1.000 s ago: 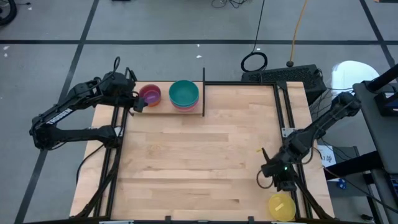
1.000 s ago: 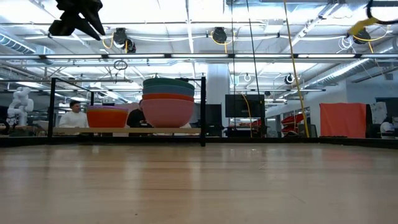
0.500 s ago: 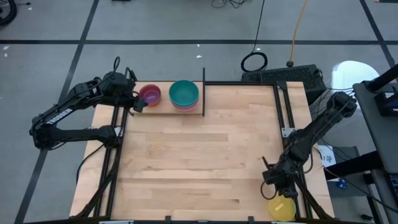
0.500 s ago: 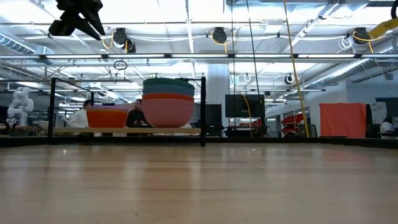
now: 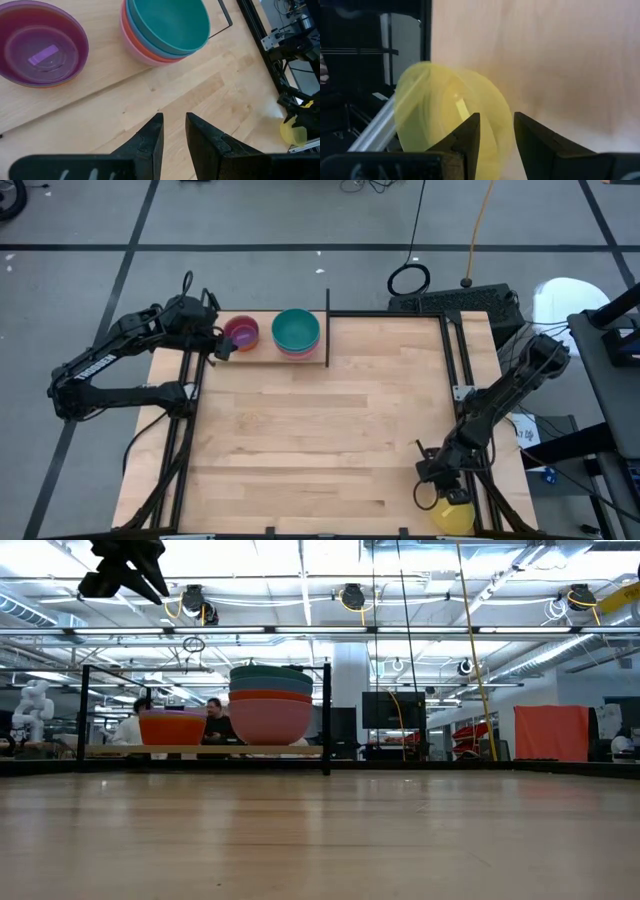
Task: Place and stack bowls onto a shelf
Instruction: Stack the yellow bowl on the purple bowl on the shelf
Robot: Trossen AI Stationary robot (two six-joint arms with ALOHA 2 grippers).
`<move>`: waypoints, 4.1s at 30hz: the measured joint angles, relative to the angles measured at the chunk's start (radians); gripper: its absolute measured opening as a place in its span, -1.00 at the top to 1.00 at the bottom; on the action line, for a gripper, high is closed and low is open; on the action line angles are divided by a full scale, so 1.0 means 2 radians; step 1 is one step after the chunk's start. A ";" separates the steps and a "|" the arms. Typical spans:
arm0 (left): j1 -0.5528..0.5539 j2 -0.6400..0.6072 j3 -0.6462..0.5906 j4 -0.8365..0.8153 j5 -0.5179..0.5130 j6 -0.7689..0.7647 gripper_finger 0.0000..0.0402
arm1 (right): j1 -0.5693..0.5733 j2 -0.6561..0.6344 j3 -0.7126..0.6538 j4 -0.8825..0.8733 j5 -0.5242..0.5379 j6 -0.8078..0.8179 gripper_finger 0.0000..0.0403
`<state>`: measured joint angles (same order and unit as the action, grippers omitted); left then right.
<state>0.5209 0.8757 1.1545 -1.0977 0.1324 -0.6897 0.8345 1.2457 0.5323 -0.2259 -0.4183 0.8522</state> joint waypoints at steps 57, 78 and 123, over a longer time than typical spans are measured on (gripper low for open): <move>0.001 -0.022 0.082 0.000 -0.071 0.156 0.57 | -0.461 -0.025 0.363 -0.368 0.235 -0.399 1.00; -0.177 0.108 0.082 0.103 -0.007 0.266 0.57 | -0.513 0.138 0.456 -0.236 0.235 -0.548 1.00; -0.271 0.295 0.082 0.295 -0.155 0.136 0.57 | -0.468 0.137 0.456 -0.207 0.419 -0.563 1.00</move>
<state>-0.0219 1.4666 1.3178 -0.5067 -0.1772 -0.4184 -0.1025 1.5192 1.4441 -0.6392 0.4188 -0.2737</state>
